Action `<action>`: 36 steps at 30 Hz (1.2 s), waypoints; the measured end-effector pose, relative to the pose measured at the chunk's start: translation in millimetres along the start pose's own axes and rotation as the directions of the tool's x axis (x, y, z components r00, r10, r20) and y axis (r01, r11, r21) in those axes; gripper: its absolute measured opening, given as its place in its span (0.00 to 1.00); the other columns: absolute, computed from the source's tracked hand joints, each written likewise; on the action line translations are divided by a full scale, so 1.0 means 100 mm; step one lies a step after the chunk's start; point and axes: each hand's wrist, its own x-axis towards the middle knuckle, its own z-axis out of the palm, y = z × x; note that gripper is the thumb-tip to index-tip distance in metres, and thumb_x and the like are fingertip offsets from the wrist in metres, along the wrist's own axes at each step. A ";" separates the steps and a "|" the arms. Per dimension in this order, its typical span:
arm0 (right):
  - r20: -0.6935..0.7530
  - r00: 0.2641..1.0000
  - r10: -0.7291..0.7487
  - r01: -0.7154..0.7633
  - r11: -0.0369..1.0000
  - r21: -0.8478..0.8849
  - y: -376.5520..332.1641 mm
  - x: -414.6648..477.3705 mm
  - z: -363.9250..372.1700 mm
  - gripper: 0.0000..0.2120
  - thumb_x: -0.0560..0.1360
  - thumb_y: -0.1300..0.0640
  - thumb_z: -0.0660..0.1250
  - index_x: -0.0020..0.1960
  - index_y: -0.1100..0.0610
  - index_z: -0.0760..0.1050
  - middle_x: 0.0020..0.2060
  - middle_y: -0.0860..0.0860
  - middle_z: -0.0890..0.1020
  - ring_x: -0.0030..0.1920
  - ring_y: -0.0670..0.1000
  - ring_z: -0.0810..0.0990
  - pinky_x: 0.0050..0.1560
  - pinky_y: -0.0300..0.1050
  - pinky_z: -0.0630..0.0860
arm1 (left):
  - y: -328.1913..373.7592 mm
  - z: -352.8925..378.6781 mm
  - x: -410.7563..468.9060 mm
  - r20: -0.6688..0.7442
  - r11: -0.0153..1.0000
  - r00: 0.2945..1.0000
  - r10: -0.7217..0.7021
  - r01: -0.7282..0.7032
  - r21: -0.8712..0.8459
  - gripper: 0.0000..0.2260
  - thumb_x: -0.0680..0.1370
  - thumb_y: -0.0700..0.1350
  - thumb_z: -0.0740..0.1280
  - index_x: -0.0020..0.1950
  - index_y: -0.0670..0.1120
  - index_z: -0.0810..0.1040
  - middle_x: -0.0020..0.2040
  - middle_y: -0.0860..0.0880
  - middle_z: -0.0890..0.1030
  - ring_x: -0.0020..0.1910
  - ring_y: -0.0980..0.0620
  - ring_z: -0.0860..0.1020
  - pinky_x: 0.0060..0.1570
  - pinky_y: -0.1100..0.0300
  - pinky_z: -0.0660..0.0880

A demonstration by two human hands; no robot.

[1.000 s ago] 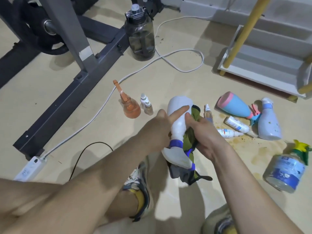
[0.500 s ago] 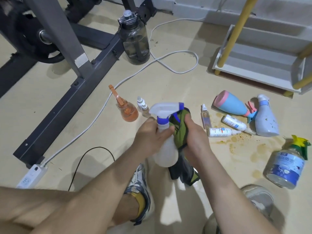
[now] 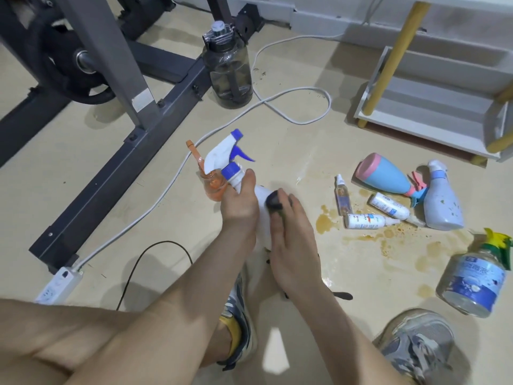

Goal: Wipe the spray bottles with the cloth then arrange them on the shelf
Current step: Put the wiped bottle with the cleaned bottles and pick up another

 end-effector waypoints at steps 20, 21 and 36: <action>0.343 0.476 0.810 -0.631 0.043 0.775 -0.15 0.37 -0.05 0.14 0.77 0.51 0.64 0.57 0.57 0.81 0.46 0.53 0.84 0.44 0.57 0.82 0.43 0.46 0.78 | -0.12 -0.13 0.01 -0.145 0.997 0.989 -0.033 0.023 -0.068 0.24 0.67 0.66 0.63 0.57 0.54 0.77 0.47 0.55 0.82 0.50 0.51 0.80 0.51 0.54 0.74; 0.371 0.463 0.805 -0.610 -0.014 0.792 -0.13 0.36 -0.06 0.14 0.76 0.52 0.66 0.57 0.57 0.81 0.44 0.53 0.84 0.42 0.58 0.82 0.41 0.45 0.78 | -0.12 -0.14 0.02 -0.153 0.994 0.987 -0.051 0.035 -0.105 0.25 0.67 0.67 0.63 0.57 0.54 0.77 0.47 0.56 0.82 0.50 0.52 0.80 0.52 0.54 0.74; 0.325 0.718 0.615 -0.694 0.597 0.403 -0.16 0.53 -0.30 0.08 0.77 0.54 0.64 0.43 0.58 0.77 0.37 0.54 0.79 0.39 0.55 0.75 0.42 0.48 0.70 | -0.06 -0.12 0.08 0.059 0.998 0.998 -0.001 0.005 -0.058 0.09 0.72 0.53 0.66 0.49 0.53 0.80 0.44 0.49 0.84 0.50 0.45 0.81 0.54 0.51 0.75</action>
